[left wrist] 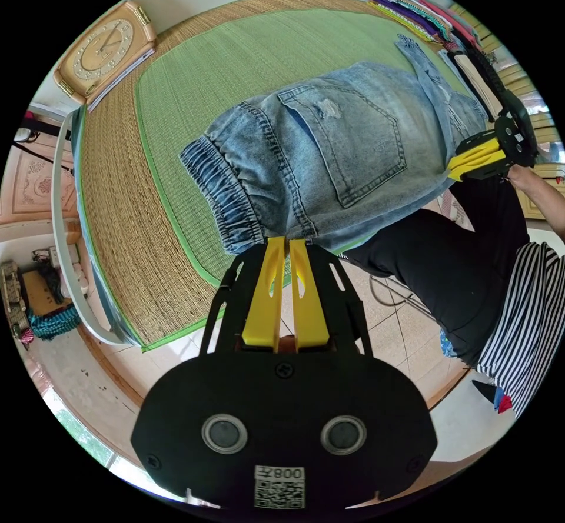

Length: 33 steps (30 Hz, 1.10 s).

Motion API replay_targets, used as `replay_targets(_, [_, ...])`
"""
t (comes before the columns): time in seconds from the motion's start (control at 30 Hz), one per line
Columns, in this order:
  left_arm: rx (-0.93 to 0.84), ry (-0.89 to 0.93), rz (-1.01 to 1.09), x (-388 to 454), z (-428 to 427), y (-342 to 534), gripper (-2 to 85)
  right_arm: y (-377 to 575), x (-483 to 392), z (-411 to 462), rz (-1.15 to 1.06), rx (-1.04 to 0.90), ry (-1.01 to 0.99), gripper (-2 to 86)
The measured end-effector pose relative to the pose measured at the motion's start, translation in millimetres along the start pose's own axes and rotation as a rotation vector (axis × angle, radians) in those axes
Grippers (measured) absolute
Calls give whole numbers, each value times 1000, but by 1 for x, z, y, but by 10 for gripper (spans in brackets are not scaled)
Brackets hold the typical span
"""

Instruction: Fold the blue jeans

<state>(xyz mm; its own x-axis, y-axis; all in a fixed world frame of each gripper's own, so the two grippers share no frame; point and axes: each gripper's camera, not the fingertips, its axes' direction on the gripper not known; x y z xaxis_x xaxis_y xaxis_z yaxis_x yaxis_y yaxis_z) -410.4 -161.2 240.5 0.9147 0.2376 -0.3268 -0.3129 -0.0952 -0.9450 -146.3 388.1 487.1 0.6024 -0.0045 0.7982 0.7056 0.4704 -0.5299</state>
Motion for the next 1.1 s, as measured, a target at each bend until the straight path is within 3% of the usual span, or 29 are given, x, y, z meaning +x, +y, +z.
replay_targets(1.1, [56, 40, -85, -46, 110, 79, 9, -1, -23, 80, -35, -31, 56, 19])
